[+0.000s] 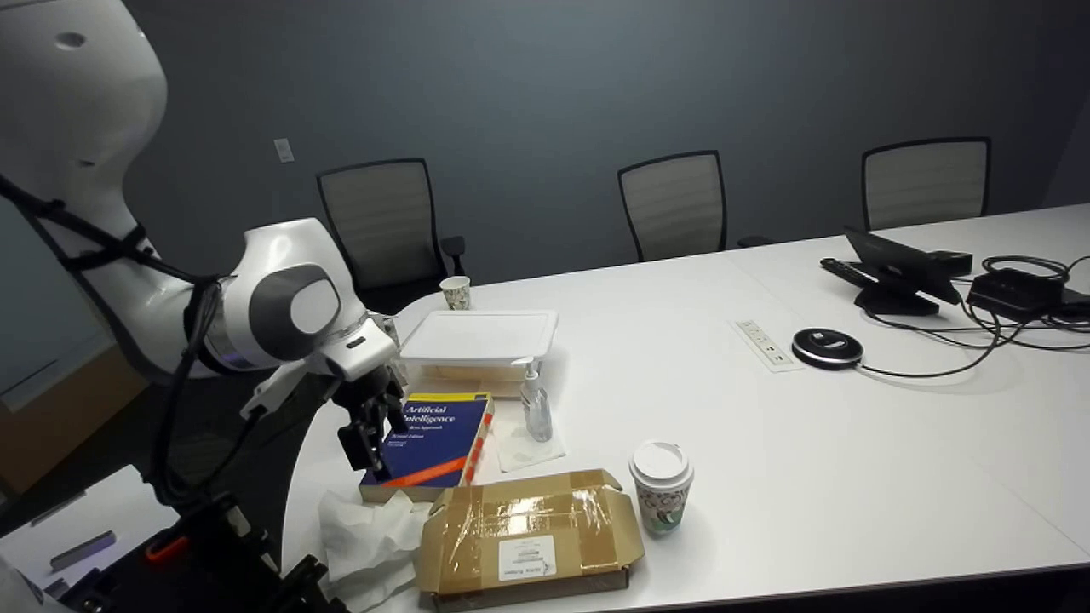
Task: Completely open the brown box
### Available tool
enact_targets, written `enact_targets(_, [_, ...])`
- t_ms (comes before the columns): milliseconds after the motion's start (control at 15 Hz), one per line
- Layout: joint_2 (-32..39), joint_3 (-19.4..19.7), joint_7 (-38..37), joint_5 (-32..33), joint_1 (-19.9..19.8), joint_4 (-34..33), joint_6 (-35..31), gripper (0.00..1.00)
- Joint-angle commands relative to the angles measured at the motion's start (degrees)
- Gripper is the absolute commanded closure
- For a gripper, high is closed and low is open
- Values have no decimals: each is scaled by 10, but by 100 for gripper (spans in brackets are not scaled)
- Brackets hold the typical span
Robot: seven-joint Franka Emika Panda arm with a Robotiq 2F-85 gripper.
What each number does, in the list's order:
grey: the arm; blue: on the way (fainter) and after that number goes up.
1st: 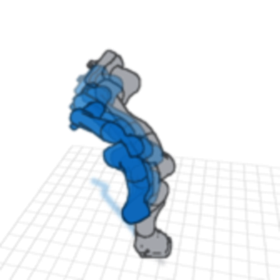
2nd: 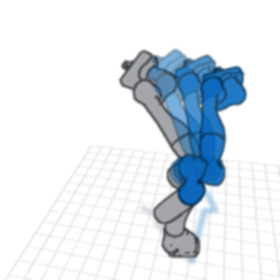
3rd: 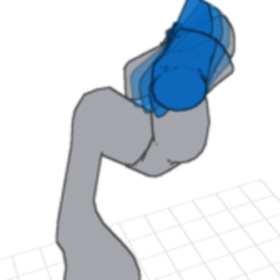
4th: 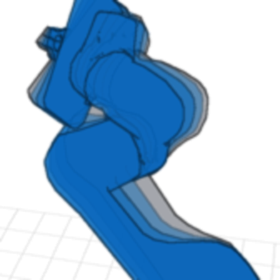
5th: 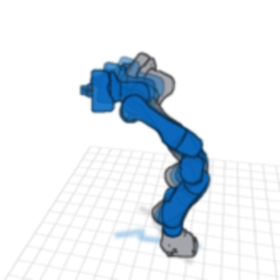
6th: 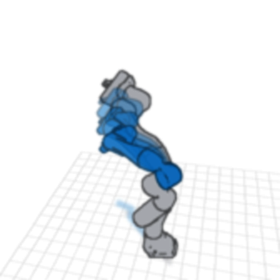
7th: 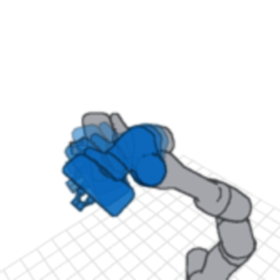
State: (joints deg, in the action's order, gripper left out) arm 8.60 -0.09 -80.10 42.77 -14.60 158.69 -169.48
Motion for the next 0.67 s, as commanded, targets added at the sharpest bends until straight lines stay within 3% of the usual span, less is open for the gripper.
enact_targets(0, [-89,-80,130,-161,-26,17,87,0])
enact_targets(67, [-116,-91,166,-209,-21,19,115,0])
enact_targets(133, [-138,-41,205,-260,44,16,140,0])
enact_targets(267, [-184,-32,237,-293,61,3,204,0])
enact_targets(600, [-255,-33,252,-294,71,-27,313,0])
